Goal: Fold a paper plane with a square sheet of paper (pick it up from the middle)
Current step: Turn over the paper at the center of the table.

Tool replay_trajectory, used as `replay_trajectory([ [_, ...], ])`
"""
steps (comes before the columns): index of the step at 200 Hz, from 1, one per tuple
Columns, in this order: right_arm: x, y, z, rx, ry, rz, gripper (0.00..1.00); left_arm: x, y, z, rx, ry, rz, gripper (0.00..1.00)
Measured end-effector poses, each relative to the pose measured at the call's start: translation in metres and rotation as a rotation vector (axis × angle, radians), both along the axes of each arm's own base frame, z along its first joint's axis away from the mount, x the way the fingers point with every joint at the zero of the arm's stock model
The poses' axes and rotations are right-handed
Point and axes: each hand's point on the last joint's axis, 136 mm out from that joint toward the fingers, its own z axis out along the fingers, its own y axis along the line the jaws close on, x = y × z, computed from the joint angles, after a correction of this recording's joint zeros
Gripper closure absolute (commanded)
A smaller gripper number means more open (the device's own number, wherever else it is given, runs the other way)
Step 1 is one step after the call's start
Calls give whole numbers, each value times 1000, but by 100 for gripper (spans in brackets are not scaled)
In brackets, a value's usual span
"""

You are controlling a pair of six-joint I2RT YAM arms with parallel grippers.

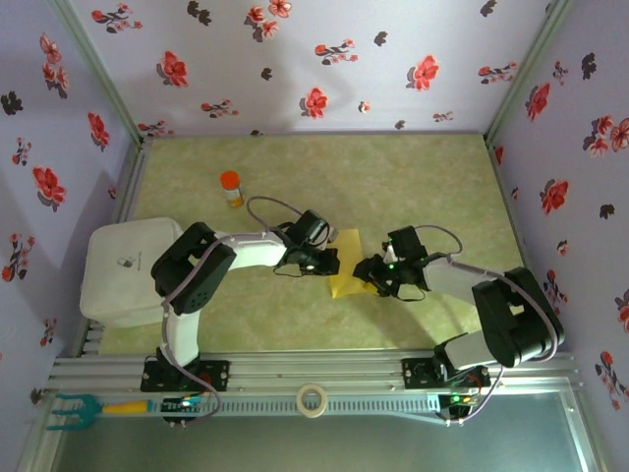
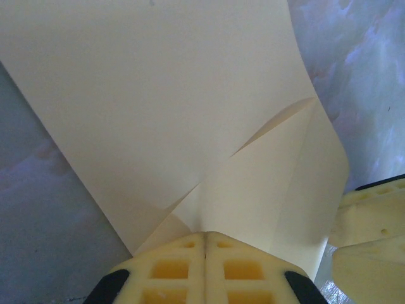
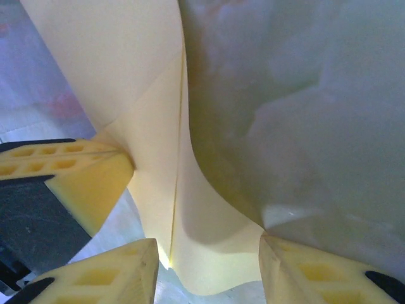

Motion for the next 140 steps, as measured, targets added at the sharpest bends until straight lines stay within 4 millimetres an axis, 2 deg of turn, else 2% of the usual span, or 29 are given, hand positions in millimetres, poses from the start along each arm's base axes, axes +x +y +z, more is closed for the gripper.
replay_trajectory([
  [35, 9, 5, 2, 11, -12, -2, 51, 0, 0, 0, 0, 0, 0, 100],
  [94, 35, 12, 14, 31, -59, -5, 50, 0, 0, 0, 0, 0, 0, 100],
  [140, 46, 8, 13, 43, -56, -17, 53, 0, 0, 0, 2, -2, 1, 100],
])
